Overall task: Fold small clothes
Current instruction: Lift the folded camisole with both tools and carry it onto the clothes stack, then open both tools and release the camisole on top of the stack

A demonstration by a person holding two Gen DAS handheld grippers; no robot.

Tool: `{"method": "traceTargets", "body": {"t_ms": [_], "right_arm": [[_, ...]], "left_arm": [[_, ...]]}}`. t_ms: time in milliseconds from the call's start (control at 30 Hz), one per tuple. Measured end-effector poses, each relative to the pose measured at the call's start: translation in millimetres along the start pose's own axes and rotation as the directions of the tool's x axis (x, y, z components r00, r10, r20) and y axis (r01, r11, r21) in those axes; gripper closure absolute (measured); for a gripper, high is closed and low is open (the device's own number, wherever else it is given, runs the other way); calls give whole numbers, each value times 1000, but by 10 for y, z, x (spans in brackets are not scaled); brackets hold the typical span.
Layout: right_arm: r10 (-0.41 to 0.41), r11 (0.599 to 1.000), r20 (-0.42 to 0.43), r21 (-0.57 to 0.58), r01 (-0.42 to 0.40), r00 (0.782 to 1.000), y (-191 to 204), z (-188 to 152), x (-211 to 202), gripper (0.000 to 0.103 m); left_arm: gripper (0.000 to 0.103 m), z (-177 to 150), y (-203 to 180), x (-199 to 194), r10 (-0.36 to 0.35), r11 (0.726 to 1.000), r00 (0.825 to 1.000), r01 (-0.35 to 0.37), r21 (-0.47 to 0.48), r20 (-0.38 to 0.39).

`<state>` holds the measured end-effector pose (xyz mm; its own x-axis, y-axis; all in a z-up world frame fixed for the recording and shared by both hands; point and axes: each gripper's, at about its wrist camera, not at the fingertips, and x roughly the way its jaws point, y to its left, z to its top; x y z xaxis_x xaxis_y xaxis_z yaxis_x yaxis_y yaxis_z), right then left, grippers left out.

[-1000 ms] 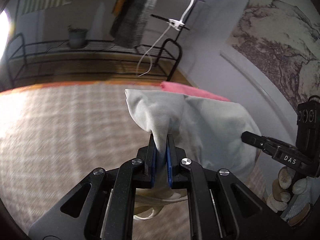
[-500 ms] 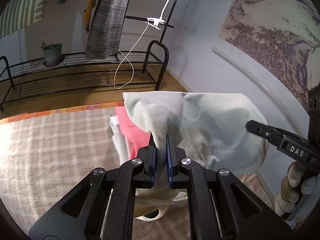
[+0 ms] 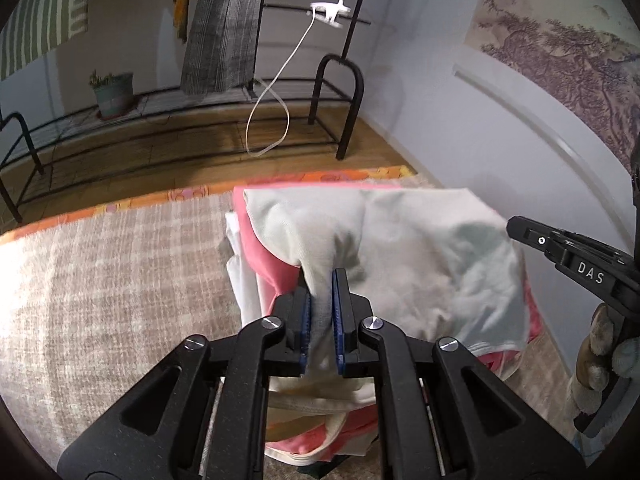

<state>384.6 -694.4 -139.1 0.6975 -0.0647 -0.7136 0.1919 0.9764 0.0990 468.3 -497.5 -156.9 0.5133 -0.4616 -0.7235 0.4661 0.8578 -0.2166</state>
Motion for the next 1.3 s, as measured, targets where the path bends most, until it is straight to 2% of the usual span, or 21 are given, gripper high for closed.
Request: {"method": "traceTargets", "body": {"t_ms": [67,167,233,300,500,700,900,1000,1167,1300], "right_arm": [[-25,1000,14,-10,26,1000,15,-16,-29,100],[2,1000,43,6,-3,999,16,-31,-100,100],[6,1000,42,2,-6,999,47,-38,-114,100],[3,1000,35,-9,-3,999,85,-44,-110,100],[4,1000,45,-16,-3,999,176,-48,-252,100],[9,1000,74,-21,-7,997,323,-30,-644,100],[12,1000,96,-23,-10,995,573,-115,-1157,100],[-11,1000,95,-13,13,995,712,-211,-1402,100],[-39,999,105,-21,41,994,991,-426,-1833,99],[-40,998,124,-35,45,992,1223,-611,-2134,98]], "left_arm": [[92,-15,69,16,-1,1000,1000,1,-15,-9],[82,-54,122,-2,3,1000,1000,-3,-11,-12],[69,-95,158,-33,9,1000,1000,-9,-11,-10],[66,-144,193,-71,9,1000,1000,-9,-14,-12],[66,-250,225,-317,13,1000,1000,-13,13,-11],[66,-296,212,-817,-4,1000,1000,3,22,26],[66,-409,160,-1525,-21,998,996,16,58,85],[66,-508,153,-1916,-29,996,992,18,91,119],[66,-697,235,-2538,-60,993,986,44,107,155],[66,-881,335,-2949,-59,992,982,38,118,179]]}}
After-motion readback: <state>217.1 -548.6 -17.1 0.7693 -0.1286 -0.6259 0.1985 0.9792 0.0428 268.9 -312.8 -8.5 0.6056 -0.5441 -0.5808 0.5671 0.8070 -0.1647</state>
